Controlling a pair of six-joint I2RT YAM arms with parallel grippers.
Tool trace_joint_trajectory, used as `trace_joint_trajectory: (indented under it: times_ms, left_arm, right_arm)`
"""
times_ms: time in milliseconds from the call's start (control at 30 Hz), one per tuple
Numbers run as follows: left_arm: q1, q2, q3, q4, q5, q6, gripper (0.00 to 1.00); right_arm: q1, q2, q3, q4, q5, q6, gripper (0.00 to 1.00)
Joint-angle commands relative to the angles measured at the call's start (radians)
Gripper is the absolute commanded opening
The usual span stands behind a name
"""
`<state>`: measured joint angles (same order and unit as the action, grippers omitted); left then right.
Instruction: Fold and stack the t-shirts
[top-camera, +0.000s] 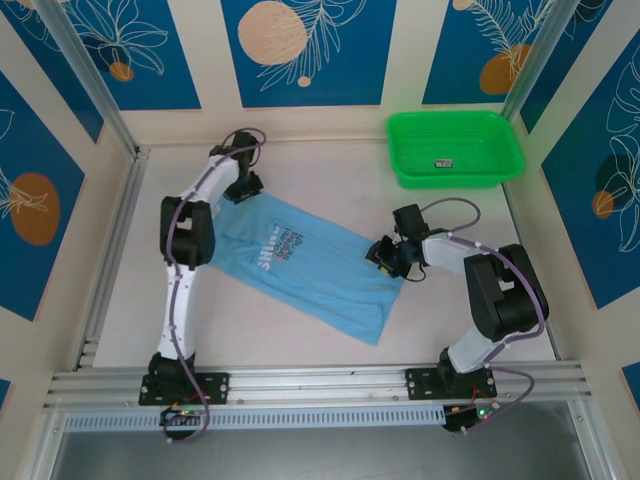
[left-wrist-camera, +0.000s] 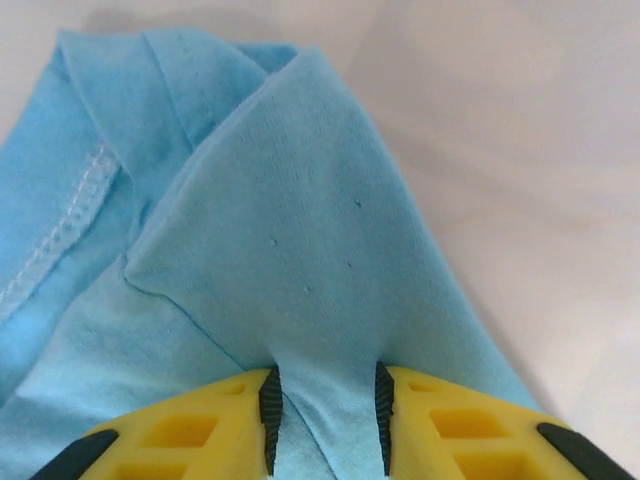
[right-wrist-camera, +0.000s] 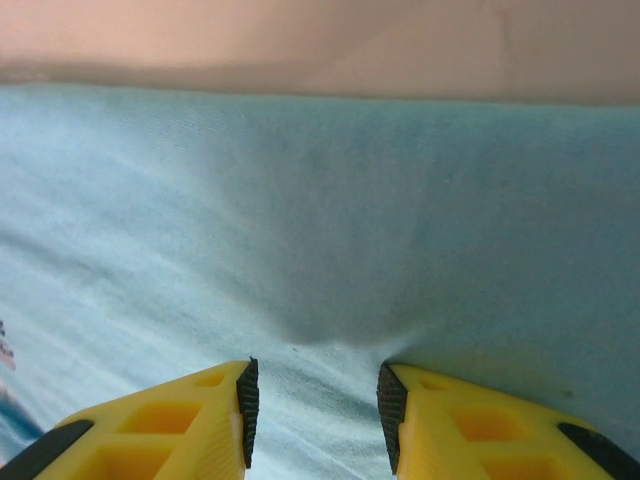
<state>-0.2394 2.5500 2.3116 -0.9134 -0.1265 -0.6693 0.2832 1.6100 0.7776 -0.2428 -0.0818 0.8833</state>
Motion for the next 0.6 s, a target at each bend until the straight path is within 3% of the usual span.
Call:
trace_joint_trajectory:
  times_ms: [0,67,300,400,567]
  left_arm:
    - [-0.044,0.181,0.241,-0.080,0.095,0.055,0.34]
    - [-0.066,0.239,0.347,-0.032,0.162,0.071,0.35]
    - [-0.145,0.265,0.359,0.278,0.350,0.039,0.38]
    - [-0.186,0.261,0.364,0.333,0.355,0.039,0.40]
    - [-0.225,0.242,0.404,0.362,0.302,0.040,0.41]
  right_arm:
    - [0.041,0.005,-0.083,-0.078,-0.031,0.115,0.42]
    - [0.081,-0.032,-0.103,-0.078,-0.016,0.174,0.42]
    - [0.299,-0.140,-0.216,-0.038,0.063,0.494,0.43]
    - [0.420,-0.183,-0.254,-0.019,0.134,0.623,0.47]
    - [0.516,-0.162,-0.223,-0.013,0.150,0.715,0.50]
